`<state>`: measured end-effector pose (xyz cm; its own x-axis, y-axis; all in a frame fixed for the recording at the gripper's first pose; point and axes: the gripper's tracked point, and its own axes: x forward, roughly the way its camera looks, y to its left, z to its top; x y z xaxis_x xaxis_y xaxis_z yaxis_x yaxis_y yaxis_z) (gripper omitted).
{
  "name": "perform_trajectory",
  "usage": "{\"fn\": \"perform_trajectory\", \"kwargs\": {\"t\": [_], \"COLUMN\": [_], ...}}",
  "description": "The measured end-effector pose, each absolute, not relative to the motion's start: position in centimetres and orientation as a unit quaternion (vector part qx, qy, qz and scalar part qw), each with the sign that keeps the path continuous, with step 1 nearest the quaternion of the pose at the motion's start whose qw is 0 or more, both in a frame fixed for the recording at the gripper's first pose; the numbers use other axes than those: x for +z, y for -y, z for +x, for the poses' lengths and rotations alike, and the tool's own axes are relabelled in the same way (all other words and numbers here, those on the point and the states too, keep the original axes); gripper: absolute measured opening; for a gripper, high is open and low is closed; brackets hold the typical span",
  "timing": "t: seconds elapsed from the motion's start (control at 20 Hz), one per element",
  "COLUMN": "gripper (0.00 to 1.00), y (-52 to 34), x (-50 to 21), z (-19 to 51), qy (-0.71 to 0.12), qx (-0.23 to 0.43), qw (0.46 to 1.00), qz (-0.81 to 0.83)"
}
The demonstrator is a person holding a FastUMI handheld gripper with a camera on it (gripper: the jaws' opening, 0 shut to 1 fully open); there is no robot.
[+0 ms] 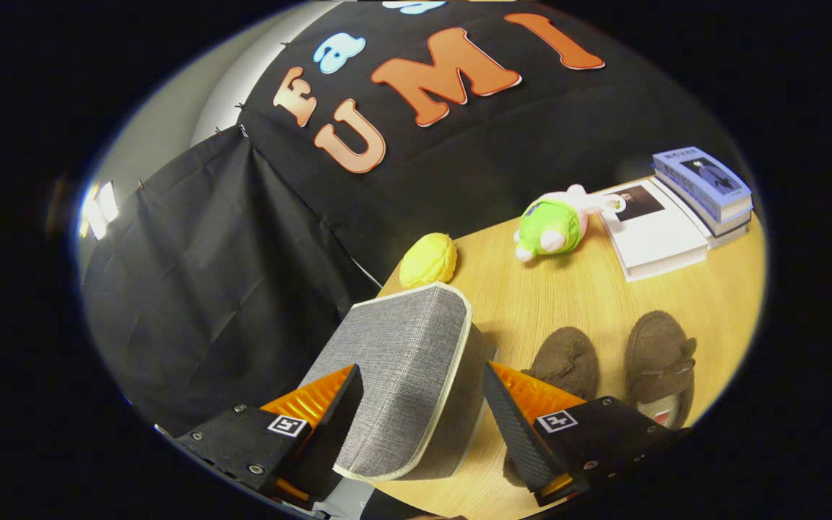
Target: Open the storage box then place both shoes into the box .Put the left shoe in first, then the right shoe, with the right side of both shoes facing outward in a uniform manner.
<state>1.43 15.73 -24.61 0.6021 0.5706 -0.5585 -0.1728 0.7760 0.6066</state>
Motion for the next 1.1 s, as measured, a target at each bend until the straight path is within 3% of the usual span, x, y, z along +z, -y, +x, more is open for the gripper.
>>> {"fn": "perform_trajectory", "kwargs": {"t": [0.4, 0.6, 0.75, 0.95, 1.05, 1.1], "gripper": [0.99, 0.94, 0.78, 0.65, 0.47, 0.3], "y": [-18.6, -19.6, -19.8, -18.1, -17.2, -17.2], "x": [-28.0, -28.2, -27.7, -26.9, -26.1, -25.8], "z": [2.0, 1.7, 1.8, 2.5, 3.2, 3.4], "qy": [-0.426, -0.429, -0.424, -0.401, -0.398, -0.398], "qx": [0.23, 0.241, 0.24, 0.226, 0.209, 0.209], "qw": [0.796, 0.764, 0.764, 0.802, 0.807, 0.806], "qz": [0.364, 0.417, 0.422, 0.38, 0.383, 0.385]}}
